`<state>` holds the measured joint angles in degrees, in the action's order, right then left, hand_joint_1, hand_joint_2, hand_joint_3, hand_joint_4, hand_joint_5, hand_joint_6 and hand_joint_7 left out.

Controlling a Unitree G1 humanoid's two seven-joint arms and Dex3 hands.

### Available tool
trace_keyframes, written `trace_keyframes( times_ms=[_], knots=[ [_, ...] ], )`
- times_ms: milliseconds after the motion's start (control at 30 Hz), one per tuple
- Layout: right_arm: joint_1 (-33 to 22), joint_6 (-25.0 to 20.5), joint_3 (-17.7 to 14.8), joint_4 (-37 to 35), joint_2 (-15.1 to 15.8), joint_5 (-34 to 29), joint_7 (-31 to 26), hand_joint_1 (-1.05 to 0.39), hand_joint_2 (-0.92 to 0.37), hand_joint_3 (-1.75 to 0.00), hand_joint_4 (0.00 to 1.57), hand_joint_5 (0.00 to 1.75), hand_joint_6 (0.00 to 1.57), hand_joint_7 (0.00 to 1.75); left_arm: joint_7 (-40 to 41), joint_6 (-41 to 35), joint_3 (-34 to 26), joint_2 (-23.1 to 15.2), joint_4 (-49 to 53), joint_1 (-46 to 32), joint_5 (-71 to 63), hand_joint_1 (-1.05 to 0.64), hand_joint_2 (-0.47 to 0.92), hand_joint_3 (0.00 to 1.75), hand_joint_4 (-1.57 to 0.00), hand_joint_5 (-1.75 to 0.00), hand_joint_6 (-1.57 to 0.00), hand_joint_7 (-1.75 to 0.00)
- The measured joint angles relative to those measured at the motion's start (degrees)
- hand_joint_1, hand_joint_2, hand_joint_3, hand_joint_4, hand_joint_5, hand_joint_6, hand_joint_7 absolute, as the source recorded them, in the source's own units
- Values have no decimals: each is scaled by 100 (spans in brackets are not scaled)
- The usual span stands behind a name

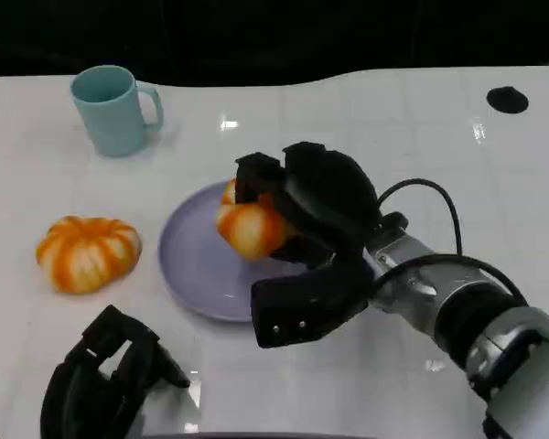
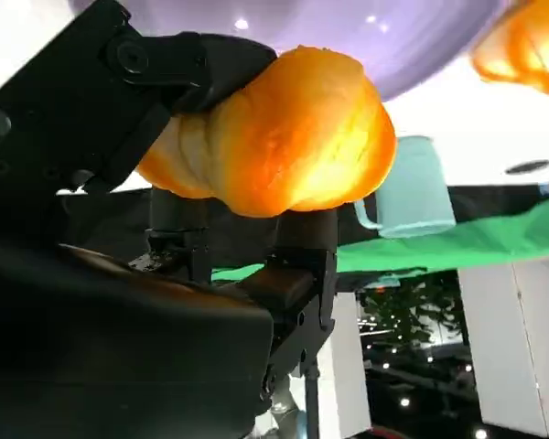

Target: Grasp the bread from the table and place it into the plate.

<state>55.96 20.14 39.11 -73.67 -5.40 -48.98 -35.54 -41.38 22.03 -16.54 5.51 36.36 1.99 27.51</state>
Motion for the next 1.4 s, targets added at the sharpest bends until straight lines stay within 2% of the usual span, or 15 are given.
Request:
trace_keyframes(
  times_ms=[33,100,133,167,200,233,267,333,533,700,800,933,1167,1333,1400],
  knots=[
    [0,-83,12,-20,-23,-4,-21,-22,-76,-41,79,175,77,112,0,0,2,0,0,0,0,-54,92,27,-63,-175,-51,-150],
    [0,-181,14,-38,-55,-3,-47,-23,-81,-31,78,175,80,102,0,0,8,2,0,0,-2,-54,92,27,-63,-175,-51,-150],
    [0,-193,14,-46,-64,-2,-47,-27,-87,-23,71,135,76,65,0,0,11,2,0,0,-2,-53,92,28,-62,-175,-51,-150],
    [2,-210,14,-52,-71,2,-13,-32,-90,-22,60,98,68,39,1,0,16,4,0,0,-4,-53,92,29,-61,-175,-50,-149],
    [17,-266,11,-60,-84,15,168,-36,-91,-22,61,59,66,18,1,0,28,8,-5,-4,-5,-52,92,29,-61,-175,-50,-149],
    [42,-335,11,-76,-95,24,412,-37,-92,-22,62,45,65,11,1,1,46,11,-13,-7,-5,-52,92,29,-60,-175,-50,-149],
    [63,-399,10,-87,-103,31,642,-41,-92,-22,53,32,57,6,1,1,67,21,-21,-10,-7,-52,92,29,-60,-175,-50,-149],
    [90,-496,20,-89,-116,28,938,-49,-92,-24,41,18,43,1,0,-13,81,42,-38,-16,2,-51,92,29,-60,-175,-50,-149],
    [94,-580,39,-82,-180,33,1260,-66,-92,-34,16,2,14,0,0,-57,94,60,-76,-18,33,-52,92,28,-62,-175,-51,-152],
    [94,-593,-1,-75,-224,112,1457,-70,-92,-38,9,0,9,0,-1,-67,95,73,-76,-18,48,-52,92,27,-62,-175,-50,-153],
    [94,-601,-26,-62,-229,148,1538,-82,-92,-47,2,0,2,0,-1,-68,95,74,-76,-18,48,-52,92,28,-62,-175,-49,-151],
    [93,-563,-90,-25,-224,343,1944,-89,-92,-51,0,0,1,1,-1,-68,95,76,-76,-18,48,-52,92,28,-62,-175,-50,-150],
    [58,-298,-244,170,-94,544,2190,-91,-92,-52,2,1,3,1,-1,-68,94,79,-76,-21,47,-52,92,28,-62,-175,-50,-150],
    [-115,74,-330,467,161,713,2265,-88,-92,-52,8,4,7,3,-1,-67,93,86,-76,-21,46,-52,92,28,-61,-175,-50,-150],
    [-284,380,-420,658,352,779,2265,-87,-92,-51,10,6,9,4,-1,-65,94,101,-75,-21,47,-52,92,28,-61,-175,-50,-150]
  ],
)
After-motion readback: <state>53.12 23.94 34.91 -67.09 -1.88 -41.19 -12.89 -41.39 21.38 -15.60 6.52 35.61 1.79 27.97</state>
